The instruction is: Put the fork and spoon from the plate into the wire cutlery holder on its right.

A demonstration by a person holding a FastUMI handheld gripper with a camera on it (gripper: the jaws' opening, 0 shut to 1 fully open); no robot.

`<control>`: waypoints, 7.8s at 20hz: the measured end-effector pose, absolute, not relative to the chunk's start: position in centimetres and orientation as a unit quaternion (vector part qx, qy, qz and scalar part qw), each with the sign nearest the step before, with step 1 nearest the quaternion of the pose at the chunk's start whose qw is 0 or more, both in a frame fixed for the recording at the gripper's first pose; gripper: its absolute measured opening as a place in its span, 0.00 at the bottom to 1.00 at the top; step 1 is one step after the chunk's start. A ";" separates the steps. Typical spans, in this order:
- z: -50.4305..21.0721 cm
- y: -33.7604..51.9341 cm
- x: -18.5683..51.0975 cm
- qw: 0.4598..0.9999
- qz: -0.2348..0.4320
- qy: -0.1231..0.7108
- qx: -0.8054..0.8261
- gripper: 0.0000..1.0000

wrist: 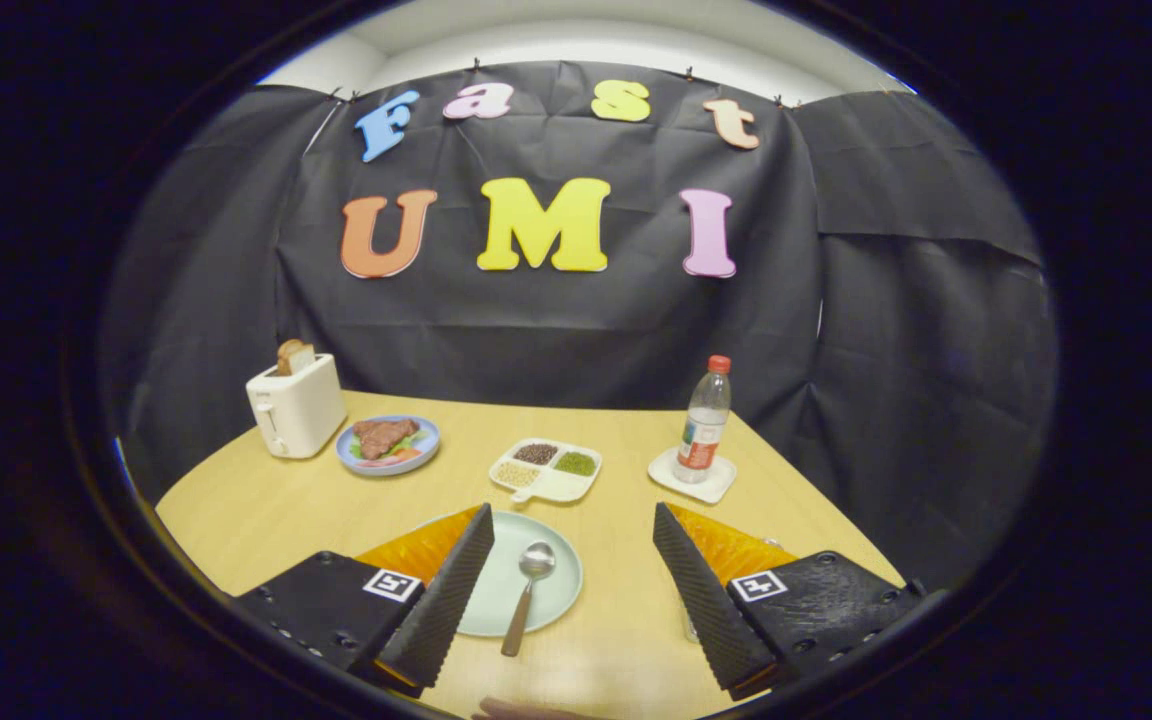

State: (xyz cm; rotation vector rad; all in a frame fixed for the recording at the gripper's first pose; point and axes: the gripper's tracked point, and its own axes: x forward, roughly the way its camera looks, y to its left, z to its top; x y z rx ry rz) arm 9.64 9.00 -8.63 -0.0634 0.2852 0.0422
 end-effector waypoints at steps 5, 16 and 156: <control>-13.6 11.2 12.1 0.973 0.035 0.225 -0.028 0.96; -21.7 13.5 14.0 0.924 0.039 0.381 -0.007 0.88; -22.7 21.9 11.7 0.862 0.051 0.502 0.047 0.01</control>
